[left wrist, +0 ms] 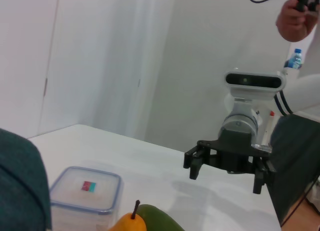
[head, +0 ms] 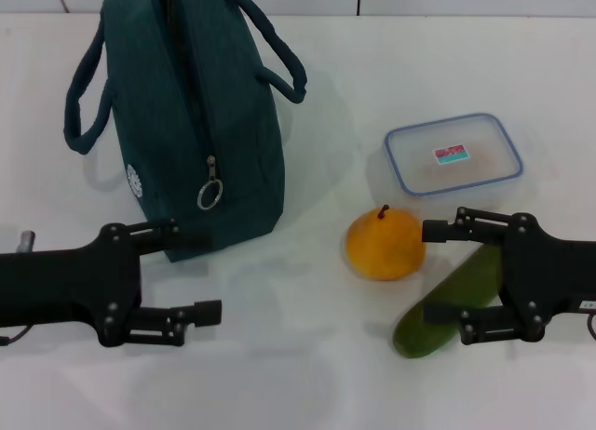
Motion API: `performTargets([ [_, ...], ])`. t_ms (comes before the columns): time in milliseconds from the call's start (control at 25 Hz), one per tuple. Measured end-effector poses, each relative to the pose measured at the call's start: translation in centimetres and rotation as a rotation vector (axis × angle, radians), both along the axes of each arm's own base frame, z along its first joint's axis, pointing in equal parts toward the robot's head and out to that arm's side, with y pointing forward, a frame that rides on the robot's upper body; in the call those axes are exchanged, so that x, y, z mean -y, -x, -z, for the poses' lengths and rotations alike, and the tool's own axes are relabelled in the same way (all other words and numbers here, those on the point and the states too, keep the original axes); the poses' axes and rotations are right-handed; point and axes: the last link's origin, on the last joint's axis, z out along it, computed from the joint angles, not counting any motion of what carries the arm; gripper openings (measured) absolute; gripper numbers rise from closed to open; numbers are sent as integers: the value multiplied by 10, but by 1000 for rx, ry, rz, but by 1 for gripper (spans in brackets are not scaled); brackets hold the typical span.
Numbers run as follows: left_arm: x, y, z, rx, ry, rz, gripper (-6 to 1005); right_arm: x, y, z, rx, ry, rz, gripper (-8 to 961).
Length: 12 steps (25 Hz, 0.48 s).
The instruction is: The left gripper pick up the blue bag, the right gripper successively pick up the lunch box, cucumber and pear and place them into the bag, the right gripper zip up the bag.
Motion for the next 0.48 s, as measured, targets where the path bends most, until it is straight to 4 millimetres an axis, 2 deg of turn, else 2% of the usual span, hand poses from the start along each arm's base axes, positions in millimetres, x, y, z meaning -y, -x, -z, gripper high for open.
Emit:
performTargets([
  [480, 1, 6, -7, 16, -44, -49, 876, -3, 6, 1, -9, 6, -12, 832],
])
